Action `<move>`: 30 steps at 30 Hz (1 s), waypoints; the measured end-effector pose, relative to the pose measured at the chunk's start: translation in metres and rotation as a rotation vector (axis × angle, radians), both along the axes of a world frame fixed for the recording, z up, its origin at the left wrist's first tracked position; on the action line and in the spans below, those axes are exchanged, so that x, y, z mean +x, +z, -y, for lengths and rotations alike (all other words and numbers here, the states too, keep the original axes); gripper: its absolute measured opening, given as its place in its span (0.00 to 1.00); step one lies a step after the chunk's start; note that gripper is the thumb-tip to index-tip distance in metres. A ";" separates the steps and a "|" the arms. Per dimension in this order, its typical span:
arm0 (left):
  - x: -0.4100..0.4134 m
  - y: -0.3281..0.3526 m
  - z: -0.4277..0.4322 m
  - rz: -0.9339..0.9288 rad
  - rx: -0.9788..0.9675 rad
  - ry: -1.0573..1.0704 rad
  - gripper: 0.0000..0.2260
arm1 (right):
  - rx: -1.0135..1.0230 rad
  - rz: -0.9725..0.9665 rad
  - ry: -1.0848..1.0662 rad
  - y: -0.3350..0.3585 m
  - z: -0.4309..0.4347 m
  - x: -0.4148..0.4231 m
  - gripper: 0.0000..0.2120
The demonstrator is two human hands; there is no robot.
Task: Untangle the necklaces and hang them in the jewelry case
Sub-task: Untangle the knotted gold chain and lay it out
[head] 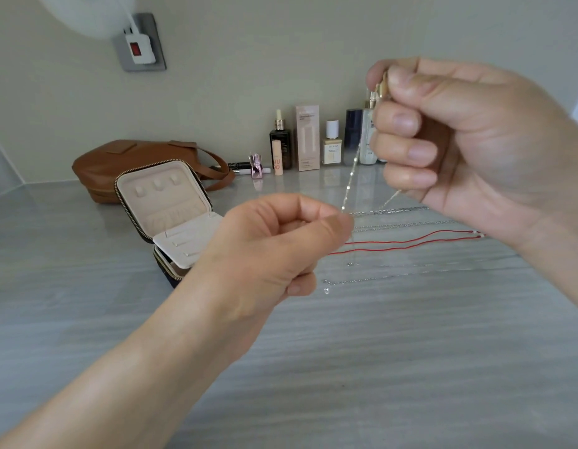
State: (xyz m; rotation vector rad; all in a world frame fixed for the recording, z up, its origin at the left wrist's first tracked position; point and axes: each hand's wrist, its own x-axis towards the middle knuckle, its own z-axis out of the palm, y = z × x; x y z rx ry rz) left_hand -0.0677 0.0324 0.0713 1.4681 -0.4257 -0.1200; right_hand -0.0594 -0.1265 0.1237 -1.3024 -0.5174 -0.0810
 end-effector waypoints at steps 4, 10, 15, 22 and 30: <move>0.001 -0.003 0.000 0.010 0.057 0.009 0.02 | 0.014 -0.041 -0.033 -0.002 0.000 0.001 0.08; 0.003 -0.006 0.000 -0.016 0.132 0.012 0.02 | -0.025 -0.051 -0.059 -0.002 0.001 -0.003 0.07; 0.001 -0.003 0.001 -0.069 0.097 -0.038 0.05 | -0.038 -0.076 -0.059 -0.006 0.000 -0.004 0.07; 0.000 0.001 0.000 -0.144 -0.074 -0.106 0.07 | -0.044 -0.145 -0.068 -0.016 0.001 -0.007 0.05; -0.002 0.002 0.001 -0.231 -0.124 -0.208 0.07 | 0.004 -0.212 -0.036 -0.028 0.001 -0.010 0.08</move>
